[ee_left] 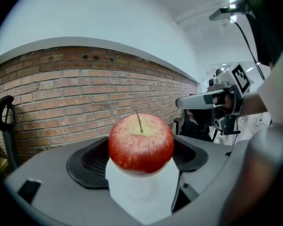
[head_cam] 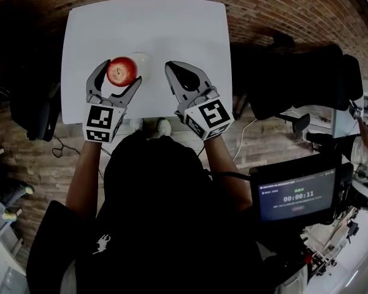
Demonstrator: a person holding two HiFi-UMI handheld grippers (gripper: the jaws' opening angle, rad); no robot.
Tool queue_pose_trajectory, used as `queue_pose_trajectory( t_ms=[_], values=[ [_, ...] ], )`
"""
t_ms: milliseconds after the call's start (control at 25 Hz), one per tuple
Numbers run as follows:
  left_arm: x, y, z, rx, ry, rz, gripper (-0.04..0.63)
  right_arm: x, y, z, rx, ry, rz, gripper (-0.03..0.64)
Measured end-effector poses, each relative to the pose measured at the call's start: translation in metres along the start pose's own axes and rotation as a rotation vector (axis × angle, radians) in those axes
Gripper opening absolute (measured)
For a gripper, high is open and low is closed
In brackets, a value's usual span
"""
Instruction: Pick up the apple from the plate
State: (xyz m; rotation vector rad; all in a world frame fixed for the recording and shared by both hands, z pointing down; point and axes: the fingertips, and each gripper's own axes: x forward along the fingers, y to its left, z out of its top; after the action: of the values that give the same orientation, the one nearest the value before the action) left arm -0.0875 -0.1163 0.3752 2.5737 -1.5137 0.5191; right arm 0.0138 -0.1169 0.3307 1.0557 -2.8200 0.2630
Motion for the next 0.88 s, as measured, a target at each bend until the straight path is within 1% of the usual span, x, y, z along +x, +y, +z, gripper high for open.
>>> queue_pose_trajectory(
  t_ms=[240, 440, 680, 880],
  values=[
    [-0.016, -0.002, 0.019, -0.010, -0.046, 0.009, 0.405, -0.001, 0.011, 0.019, -0.022, -0.062, 0.026, 0.004],
    [-0.032, 0.006, 0.035, 0.003, -0.077, 0.022, 0.405, 0.003, 0.019, 0.030, -0.030, -0.080, 0.039, 0.003],
    [-0.048, 0.015, 0.044, 0.006, -0.103, 0.046, 0.405, 0.003, 0.022, 0.048, -0.046, -0.116, 0.047, 0.004],
    [-0.046, 0.013, 0.047, 0.006, -0.110, 0.039, 0.405, 0.004, 0.022, 0.053, -0.060, -0.121, 0.048, 0.003]
  ],
)
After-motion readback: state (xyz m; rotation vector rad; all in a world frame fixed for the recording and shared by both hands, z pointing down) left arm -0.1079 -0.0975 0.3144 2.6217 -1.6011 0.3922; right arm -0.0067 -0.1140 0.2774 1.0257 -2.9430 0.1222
